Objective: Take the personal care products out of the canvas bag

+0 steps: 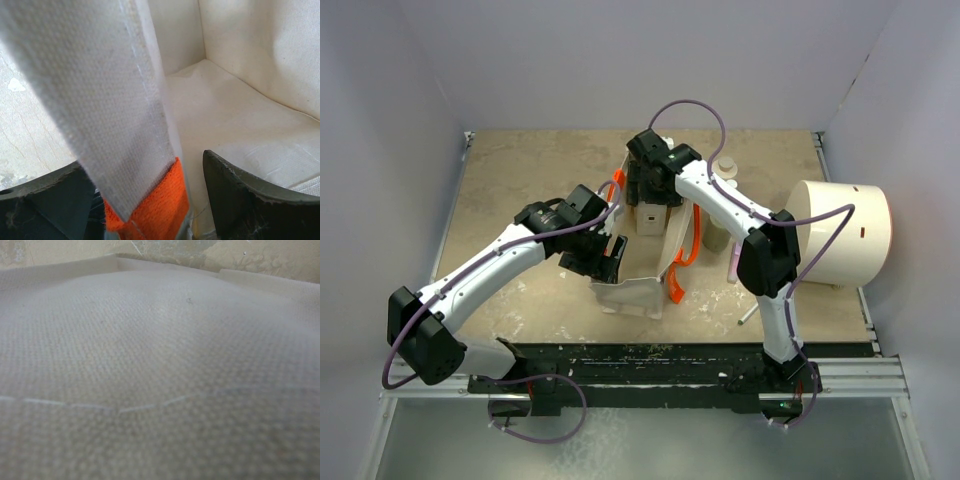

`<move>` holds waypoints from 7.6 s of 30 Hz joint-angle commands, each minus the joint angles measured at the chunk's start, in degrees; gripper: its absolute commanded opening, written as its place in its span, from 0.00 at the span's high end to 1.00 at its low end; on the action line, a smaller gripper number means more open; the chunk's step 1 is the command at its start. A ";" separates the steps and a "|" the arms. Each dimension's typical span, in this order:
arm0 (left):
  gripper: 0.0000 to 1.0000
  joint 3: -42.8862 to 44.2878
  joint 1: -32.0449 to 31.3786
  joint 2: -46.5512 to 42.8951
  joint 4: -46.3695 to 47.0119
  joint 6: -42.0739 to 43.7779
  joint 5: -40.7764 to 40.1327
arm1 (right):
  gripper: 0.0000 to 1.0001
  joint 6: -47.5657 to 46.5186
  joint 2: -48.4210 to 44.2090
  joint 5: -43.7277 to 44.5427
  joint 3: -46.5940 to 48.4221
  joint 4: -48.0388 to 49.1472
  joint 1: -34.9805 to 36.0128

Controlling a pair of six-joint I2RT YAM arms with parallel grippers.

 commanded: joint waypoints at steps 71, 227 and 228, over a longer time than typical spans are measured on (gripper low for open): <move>0.09 0.23 0.01 -5.15 3.28 -1.52 -2.19 | 1.00 2.78 -61.17 -2.55 -18.76 -5.77 -8.95; 0.00 6.99 -0.05 -10.82 -2.88 -3.45 -11.99 | 0.88 2.05 -9.01 -2.39 6.81 10.24 -1.53; 0.01 7.00 -0.03 -10.84 -2.87 -3.52 -11.96 | 0.90 2.47 -10.12 -3.15 6.07 10.61 -1.55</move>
